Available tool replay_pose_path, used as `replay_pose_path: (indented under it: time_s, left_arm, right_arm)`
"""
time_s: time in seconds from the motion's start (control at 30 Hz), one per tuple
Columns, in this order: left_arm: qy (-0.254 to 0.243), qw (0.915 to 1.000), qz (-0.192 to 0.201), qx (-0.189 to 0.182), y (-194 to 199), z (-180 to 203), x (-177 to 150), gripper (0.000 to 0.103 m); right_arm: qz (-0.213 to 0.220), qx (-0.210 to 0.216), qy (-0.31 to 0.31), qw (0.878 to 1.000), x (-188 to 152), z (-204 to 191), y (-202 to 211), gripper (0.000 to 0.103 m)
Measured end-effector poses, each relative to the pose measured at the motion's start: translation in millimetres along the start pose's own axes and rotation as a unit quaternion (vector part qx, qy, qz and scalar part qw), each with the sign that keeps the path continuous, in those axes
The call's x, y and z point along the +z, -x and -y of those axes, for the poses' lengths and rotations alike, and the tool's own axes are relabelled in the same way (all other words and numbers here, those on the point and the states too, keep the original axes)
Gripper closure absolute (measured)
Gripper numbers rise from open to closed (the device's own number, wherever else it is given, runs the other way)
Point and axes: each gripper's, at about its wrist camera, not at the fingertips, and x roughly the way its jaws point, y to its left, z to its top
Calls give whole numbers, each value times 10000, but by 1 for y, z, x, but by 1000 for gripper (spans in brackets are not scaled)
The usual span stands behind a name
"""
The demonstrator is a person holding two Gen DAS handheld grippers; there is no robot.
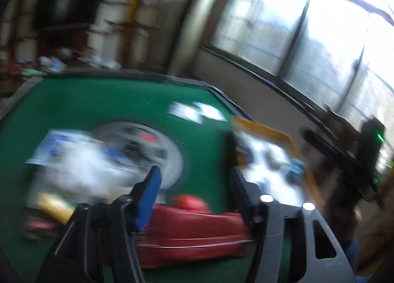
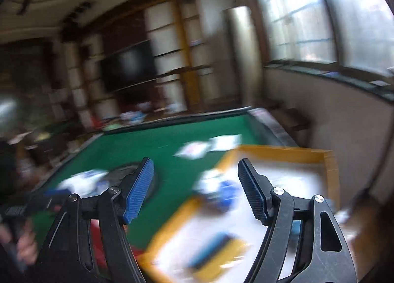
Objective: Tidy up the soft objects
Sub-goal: 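Grasp the red foil bag with the right gripper while the left gripper reaches the black snack bag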
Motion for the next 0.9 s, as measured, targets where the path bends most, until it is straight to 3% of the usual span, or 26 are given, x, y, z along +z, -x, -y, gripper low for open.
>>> replay_pose_path:
  time_s: [0.07, 0.13, 0.2, 0.27, 0.33, 0.37, 0.5, 0.57, 0.63, 0.8, 0.9]
  left_arm:
    - [63, 9974, 333, 633, 14, -32, 0, 39]
    - [211, 9938, 413, 1007, 16, -57, -1, 39]
    - [529, 9929, 378, 994, 14, -76, 0, 39]
    - [872, 9937, 255, 656, 9, -89, 4, 39]
    - [979, 9936, 194, 529, 5, -90, 5, 39]
    - [937, 9940, 154, 537, 3, -88, 4, 39]
    - [616, 9951, 155, 758, 2, -79, 3, 39]
    - [535, 9957, 198, 737, 8, -79, -1, 39]
    - [472, 9963, 189, 695, 11, -78, -2, 39]
    - [453, 9970, 176, 595, 13, -77, -2, 39]
    - [454, 9973, 206, 535, 16, -77, -2, 39]
  right_arm:
    - [-193, 590, 142, 9980, -7, -20, -9, 31]
    - [-458, 1083, 441, 9921, -16, -47, -20, 31]
    - [-836, 1548, 694, 9820, -30, -76, -34, 31]
    - [-1283, 1862, 792, 9709, -43, -102, -52, 31]
    - [-1681, 1900, 960, 9625, -55, -127, -70, 31]
    - [-1903, 1727, 1122, 9599, -63, -142, -81, 31]
    - [-2461, 1360, 1239, 9516, -79, -152, -114, 31]
    - [-2794, 1485, 1041, 9429, -87, -147, -122, 30]
    - [-3163, 1877, 976, 9248, -96, -147, -121, 30]
    - [-3400, 2460, 1644, 8927, -119, -174, -89, 29]
    - [-3299, 2172, 2439, 8857, -137, -199, -69, 29]
